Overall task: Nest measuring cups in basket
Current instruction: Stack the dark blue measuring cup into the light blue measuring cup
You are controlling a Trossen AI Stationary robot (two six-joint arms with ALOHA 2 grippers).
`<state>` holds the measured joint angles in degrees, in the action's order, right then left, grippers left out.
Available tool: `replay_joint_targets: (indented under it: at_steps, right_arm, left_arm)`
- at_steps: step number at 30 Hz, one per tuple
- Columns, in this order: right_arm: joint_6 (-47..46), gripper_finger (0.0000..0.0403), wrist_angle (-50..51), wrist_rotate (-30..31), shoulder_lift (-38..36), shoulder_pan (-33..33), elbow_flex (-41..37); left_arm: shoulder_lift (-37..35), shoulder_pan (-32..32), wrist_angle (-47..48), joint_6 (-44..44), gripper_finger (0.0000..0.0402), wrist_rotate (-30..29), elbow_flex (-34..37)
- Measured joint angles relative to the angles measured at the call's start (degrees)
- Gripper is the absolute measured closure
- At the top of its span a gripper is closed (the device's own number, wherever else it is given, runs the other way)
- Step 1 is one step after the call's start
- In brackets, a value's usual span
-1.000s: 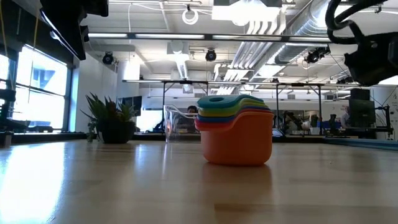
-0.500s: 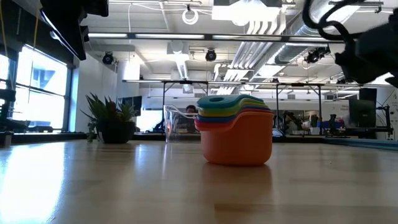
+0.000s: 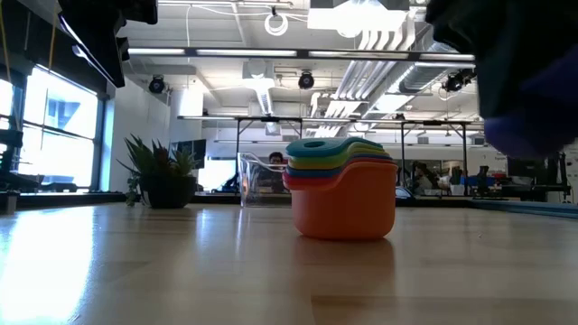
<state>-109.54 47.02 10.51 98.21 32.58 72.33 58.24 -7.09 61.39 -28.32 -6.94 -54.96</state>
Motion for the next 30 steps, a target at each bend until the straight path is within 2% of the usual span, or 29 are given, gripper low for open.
replay_joint_targets:
  at_steps: [7,12,20,25,30]
  right_arm:
    - [0.3,0.0401,2.2,5.7,0.0,-3.7,7.0]
    - [2.8,0.0402,3.2,7.0,0.6,-6.6,10.8]
    - [10.6,0.0402,8.5,5.2,8.3,-11.4,23.3]
    - [10.6,0.0402,16.7,2.0,15.2,-12.7,32.7]
    - [10.5,0.0402,18.4,-0.7,20.9,-12.7,38.9]
  left_arm:
    - [0.0,0.0,0.0,1.2,0.0316,0.0,0.0]
    - [0.0,0.0,0.0,2.7,0.0316,0.0,0.0]
    - [0.0,0.0,0.0,3.1,0.0316,0.0,0.0]
    - [0.0,0.0,0.1,5.4,0.0316,0.2,0.0]
    - [0.0,0.0,0.1,6.0,0.0316,0.2,0.0]
